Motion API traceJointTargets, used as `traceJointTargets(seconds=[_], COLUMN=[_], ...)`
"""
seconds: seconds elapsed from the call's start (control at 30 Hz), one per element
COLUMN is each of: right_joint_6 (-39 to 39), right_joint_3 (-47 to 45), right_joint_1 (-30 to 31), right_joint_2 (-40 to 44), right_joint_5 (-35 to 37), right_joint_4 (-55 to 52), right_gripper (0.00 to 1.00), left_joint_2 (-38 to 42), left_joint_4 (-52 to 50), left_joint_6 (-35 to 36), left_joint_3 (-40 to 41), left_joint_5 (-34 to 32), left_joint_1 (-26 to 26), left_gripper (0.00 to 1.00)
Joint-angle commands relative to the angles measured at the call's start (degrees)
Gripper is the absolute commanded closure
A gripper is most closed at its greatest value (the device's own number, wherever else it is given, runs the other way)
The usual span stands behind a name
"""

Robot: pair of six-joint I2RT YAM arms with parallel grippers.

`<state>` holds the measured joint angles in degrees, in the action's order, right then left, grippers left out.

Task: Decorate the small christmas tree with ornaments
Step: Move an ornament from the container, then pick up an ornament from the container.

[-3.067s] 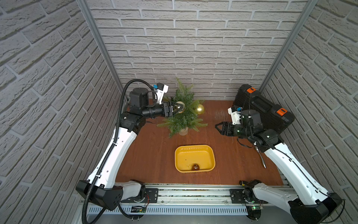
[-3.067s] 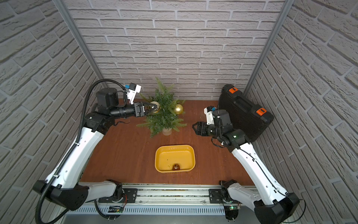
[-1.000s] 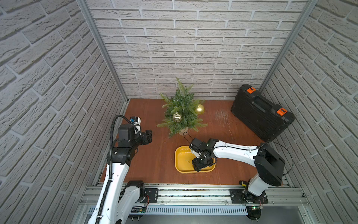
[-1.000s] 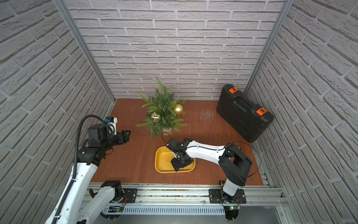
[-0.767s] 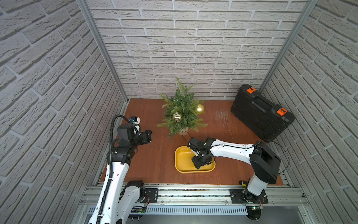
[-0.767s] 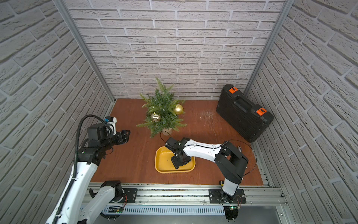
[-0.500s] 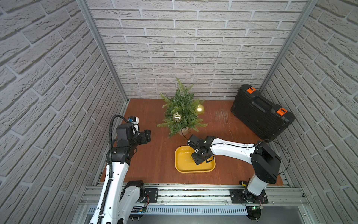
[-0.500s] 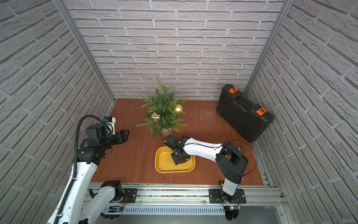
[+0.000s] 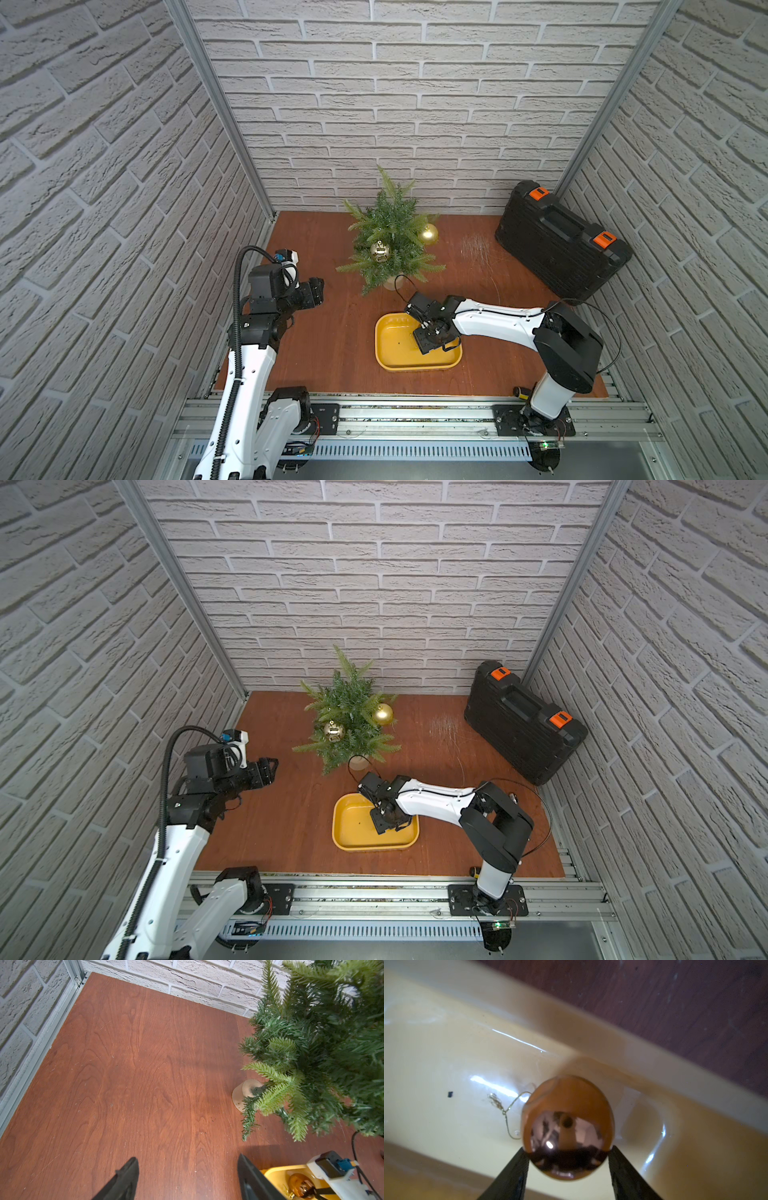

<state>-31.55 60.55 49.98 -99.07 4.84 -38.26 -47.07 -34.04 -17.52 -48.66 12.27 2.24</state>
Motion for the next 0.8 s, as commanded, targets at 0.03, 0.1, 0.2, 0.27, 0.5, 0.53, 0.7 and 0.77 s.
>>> traceJointTargets(seconds=[0.03, 0.1, 0.2, 0.27, 0.5, 0.53, 0.7, 0.77], right_joint_6=[-3.23, -4.01, -4.83, -5.16, -4.23, -3.69, -2.55, -2.70], right_joint_3=[-1.51, -2.13, -2.28, -2.20, -2.20, -2.07, 0.61, 1.63], right_joint_1=[-0.32, -0.40, -0.41, -0.43, -0.50, -0.46, -0.49, -0.49], right_joint_2=[1.59, 1.84, 2.28, 2.70, 5.62, 5.78, 3.44, 2.25], right_joint_5=[-0.62, -0.71, -0.09, 0.60, 1.28, 0.76, 1.93, 3.09], right_joint_4=[6.26, 8.06, 9.57, 9.78, 10.93, 11.44, 9.62, 8.59], right_gripper=[0.38, 0.38, 0.38, 0.38, 0.37, 0.37, 0.36, 0.36], left_joint_2=[-0.07, -0.05, -0.12, -0.13, -0.04, -0.08, -0.13, -0.13], left_joint_4=[2.97, 3.02, 3.13, 3.10, 3.29, 3.32, 3.45, 3.46], left_joint_6=[0.65, 0.62, 0.57, 0.56, 0.47, 0.47, 0.38, 0.38], left_joint_3=[0.73, 0.71, 0.71, 0.73, 0.80, 0.82, 0.80, 0.88], left_joint_5=[1.00, 1.26, 1.52, 1.70, 2.15, 2.23, 2.62, 2.67], left_joint_1=[0.56, 0.66, 0.78, 0.93, 1.29, 1.40, 1.76, 1.72], left_gripper=[0.25, 0.25, 0.25, 0.25, 0.25, 0.25, 0.25, 0.25])
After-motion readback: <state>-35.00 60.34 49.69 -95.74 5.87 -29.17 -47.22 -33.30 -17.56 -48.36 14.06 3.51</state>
